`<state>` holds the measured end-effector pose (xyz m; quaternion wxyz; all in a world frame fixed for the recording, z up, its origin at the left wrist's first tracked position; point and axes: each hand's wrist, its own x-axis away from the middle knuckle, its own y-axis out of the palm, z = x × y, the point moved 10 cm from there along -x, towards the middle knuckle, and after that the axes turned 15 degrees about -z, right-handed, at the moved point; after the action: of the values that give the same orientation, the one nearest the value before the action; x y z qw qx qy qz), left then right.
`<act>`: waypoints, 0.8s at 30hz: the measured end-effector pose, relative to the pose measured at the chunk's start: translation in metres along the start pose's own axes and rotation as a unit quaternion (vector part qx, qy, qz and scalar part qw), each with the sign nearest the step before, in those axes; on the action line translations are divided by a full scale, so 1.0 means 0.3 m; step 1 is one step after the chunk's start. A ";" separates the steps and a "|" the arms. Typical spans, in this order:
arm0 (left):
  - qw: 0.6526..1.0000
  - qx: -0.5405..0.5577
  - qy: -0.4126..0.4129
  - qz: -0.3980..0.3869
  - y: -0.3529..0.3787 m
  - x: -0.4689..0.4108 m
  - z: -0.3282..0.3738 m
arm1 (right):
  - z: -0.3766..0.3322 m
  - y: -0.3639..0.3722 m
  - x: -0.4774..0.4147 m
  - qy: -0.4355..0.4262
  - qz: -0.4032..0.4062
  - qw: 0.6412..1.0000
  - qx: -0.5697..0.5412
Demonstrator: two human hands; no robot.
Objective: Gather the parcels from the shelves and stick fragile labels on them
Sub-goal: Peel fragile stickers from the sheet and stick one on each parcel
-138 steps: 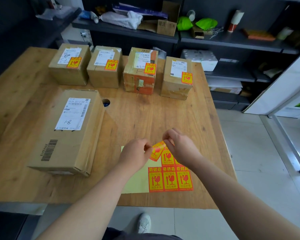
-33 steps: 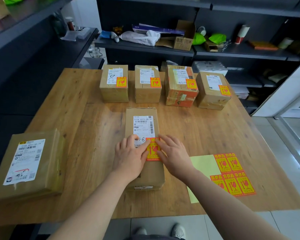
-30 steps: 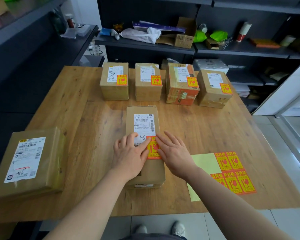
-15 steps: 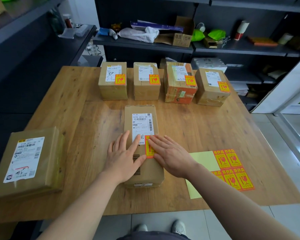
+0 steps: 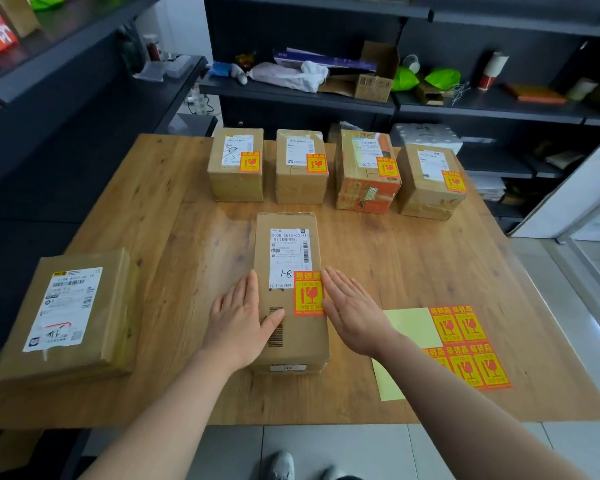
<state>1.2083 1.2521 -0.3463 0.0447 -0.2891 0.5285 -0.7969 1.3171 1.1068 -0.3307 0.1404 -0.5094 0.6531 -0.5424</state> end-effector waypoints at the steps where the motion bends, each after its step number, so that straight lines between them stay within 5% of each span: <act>1: 1.000 0.025 -0.007 -0.004 -0.003 0.004 -0.008 | 0.014 -0.008 0.002 0.017 0.006 1.000 -0.025; 7: 0.969 0.240 -0.021 0.057 -0.056 0.037 -0.034 | 0.046 -0.044 0.026 0.045 0.078 0.973 -0.212; 24: 0.930 0.311 -0.049 0.190 -0.435 0.187 -0.194 | -0.289 -0.351 -0.115 -0.108 0.158 0.950 -0.247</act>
<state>1.1629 1.3355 -0.2257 0.3086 -0.1936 0.2965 -0.8828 1.3227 1.1953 -0.2215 0.1637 -0.4737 0.8199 -0.2767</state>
